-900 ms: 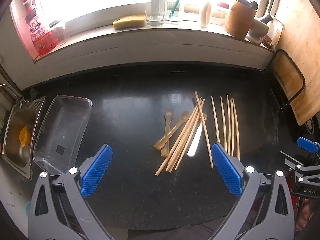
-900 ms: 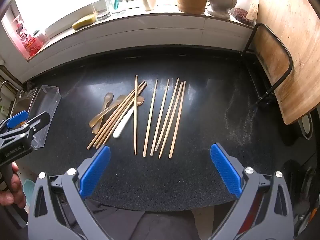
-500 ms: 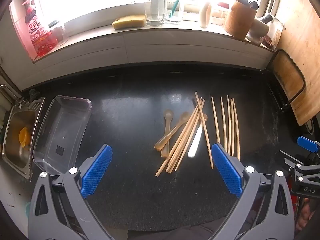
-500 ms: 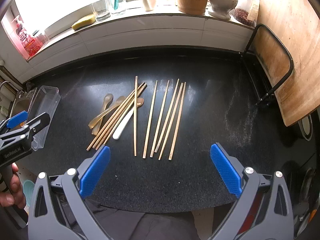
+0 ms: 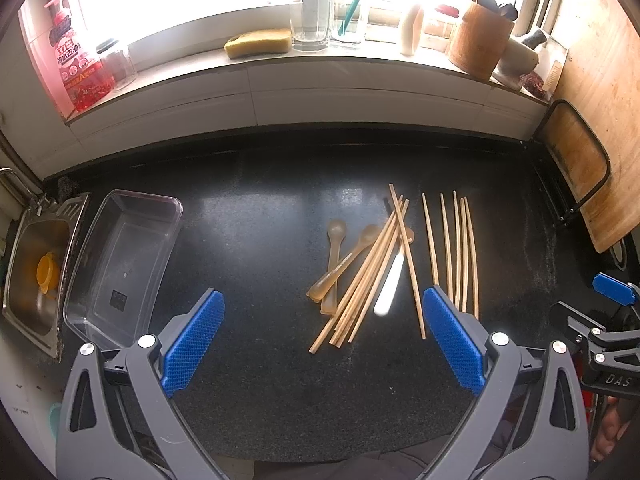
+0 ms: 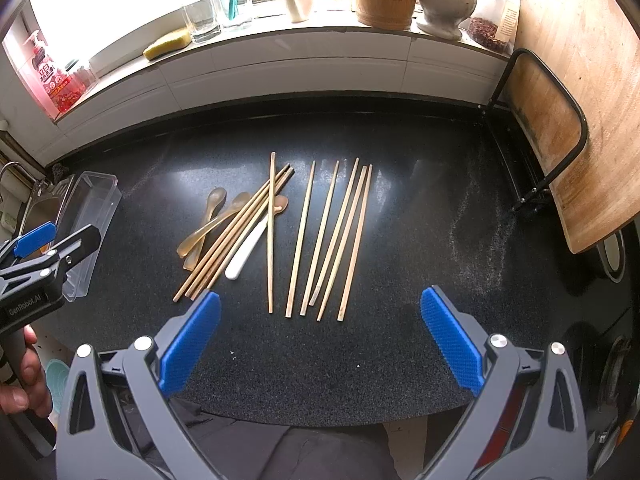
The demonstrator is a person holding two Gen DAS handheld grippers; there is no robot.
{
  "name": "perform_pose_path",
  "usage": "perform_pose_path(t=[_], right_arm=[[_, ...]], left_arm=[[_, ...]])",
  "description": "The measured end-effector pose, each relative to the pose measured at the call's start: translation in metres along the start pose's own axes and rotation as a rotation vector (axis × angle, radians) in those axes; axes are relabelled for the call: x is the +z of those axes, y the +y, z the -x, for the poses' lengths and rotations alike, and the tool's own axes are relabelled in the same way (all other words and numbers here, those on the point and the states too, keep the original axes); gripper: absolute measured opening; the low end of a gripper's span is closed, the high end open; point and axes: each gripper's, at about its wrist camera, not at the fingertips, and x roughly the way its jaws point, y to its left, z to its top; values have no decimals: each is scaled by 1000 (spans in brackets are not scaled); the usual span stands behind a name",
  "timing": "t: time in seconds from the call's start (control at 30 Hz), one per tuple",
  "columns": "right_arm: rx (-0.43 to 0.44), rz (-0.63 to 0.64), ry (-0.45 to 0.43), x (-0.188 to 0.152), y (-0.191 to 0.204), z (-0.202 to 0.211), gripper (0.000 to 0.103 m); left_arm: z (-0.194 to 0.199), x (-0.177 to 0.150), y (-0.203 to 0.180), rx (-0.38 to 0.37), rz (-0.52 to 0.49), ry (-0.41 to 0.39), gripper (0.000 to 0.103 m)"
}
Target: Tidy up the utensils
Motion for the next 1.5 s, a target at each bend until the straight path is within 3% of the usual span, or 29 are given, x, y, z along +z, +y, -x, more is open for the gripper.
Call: perform_pose_path(t=[0.83,1.0,1.07,1.2,1.33,1.5], right_arm=[[-3,-4,4,2,-1,-2,97],[-14,-5,-10,5,-5,-2,97],[-11,-12,-12,8,-8,-4,97],[-21,-29,3,12,-17,-11,97],[-5,-45,20,15,-23,-24,97],[-15,-46,70,16,-32,-45,98]], left_arm=[[-9,6,-6,-28,9,40,97],[-12,11,-9,-5,-7,42,97],[-15,13,-8,-29,-8,38,97],[-38,21,7,-86,17,58,97],[-80,25,24,-77,26,105,97],[-132,15,11,13,-139,84,97]])
